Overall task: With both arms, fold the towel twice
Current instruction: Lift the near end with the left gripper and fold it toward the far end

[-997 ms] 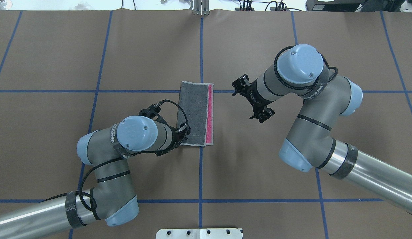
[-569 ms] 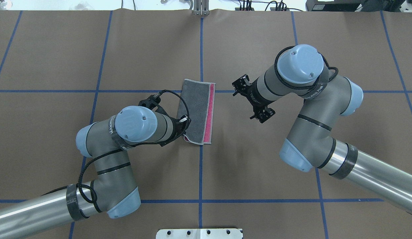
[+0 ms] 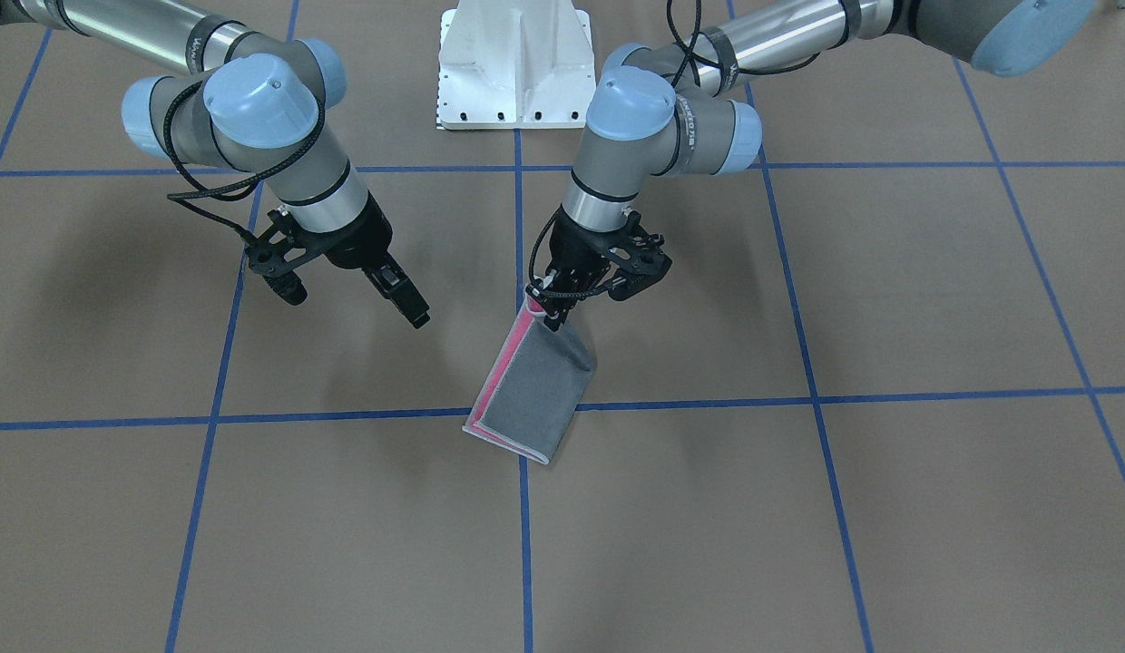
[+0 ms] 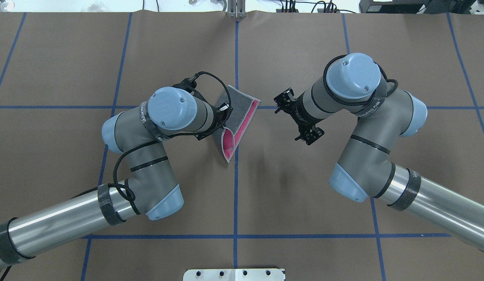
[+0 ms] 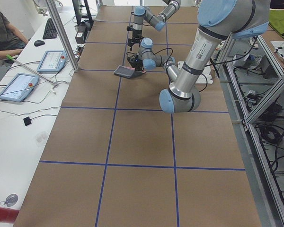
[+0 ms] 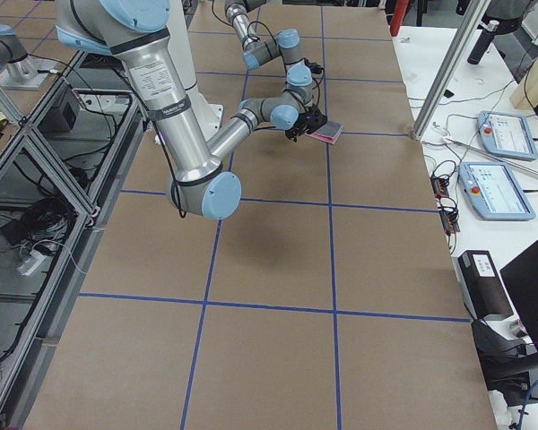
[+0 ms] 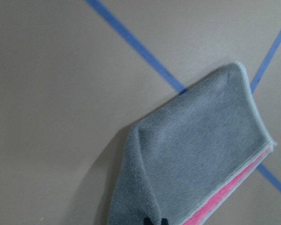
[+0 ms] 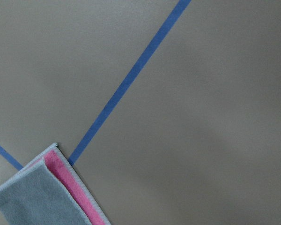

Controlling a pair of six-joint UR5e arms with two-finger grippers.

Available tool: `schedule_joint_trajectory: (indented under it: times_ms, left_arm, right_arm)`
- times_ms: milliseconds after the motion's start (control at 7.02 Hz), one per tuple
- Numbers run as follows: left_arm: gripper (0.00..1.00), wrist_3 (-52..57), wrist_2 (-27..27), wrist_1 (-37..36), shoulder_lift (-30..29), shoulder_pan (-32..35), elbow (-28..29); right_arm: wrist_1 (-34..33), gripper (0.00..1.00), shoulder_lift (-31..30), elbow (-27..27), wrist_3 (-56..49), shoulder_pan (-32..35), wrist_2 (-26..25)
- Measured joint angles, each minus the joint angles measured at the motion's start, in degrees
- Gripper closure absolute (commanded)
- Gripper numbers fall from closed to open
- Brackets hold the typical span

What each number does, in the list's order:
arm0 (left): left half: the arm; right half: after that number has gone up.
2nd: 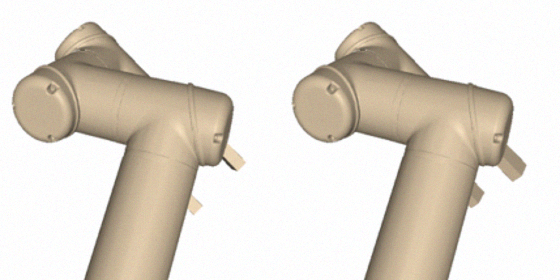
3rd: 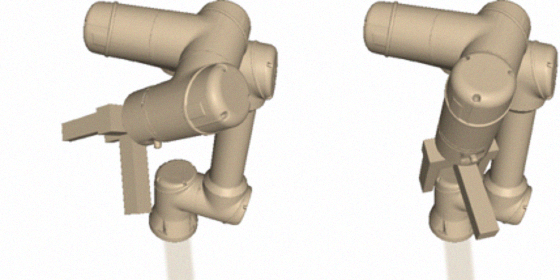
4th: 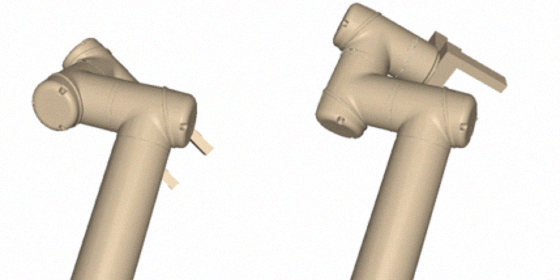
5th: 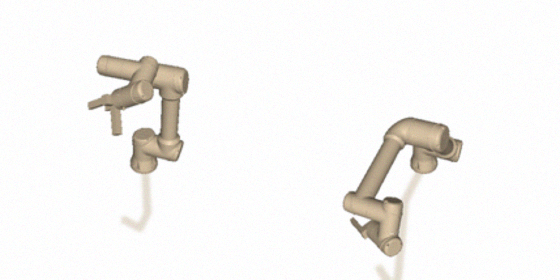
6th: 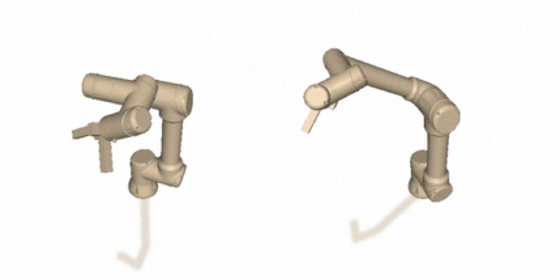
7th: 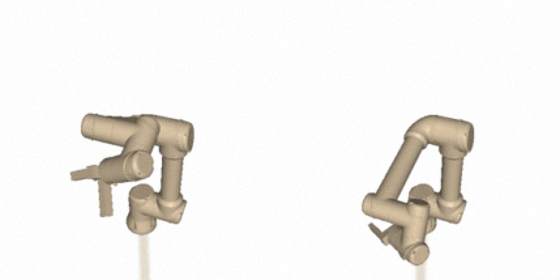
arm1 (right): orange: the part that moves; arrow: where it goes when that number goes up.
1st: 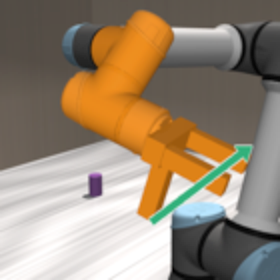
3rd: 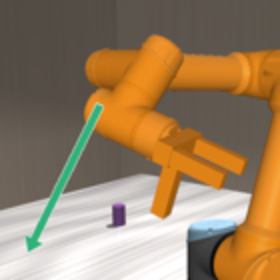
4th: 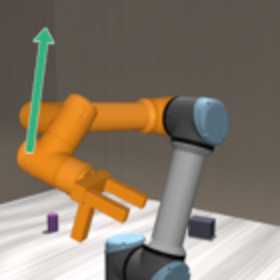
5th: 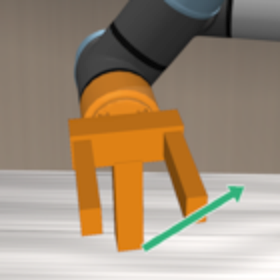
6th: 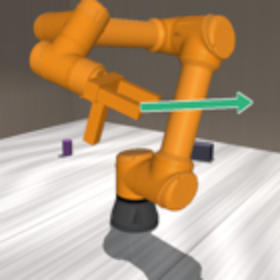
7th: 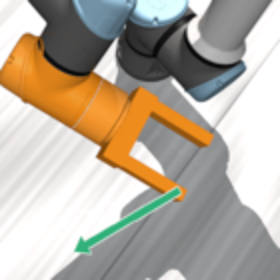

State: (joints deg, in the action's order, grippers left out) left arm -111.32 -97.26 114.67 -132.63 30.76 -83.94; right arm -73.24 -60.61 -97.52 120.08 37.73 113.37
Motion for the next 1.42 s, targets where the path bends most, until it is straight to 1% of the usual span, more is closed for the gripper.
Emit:
schedule_joint_trajectory:
  times_ms: [854, 1139, 1424]
  left_arm:
    - [1.00, 1.45, -0.02, 1.33, -12.31, 4.61, 16.13]
    - [1.00, 1.44, 0.10, 4.79, -14.68, 5.27, 21.35]
    - [1.00, 1.34, 0.16, 6.22, -16.27, 5.81, 23.79]
  right_arm:
    - [-0.06, 0.00, -0.47, -0.11, -0.72, 0.71, 0.10]
    - [-0.06, 0.00, -0.82, -0.26, -0.72, 1.02, 0.10]
    - [-0.06, 0.00, -1.41, -0.31, -1.43, 1.31, 0.09]
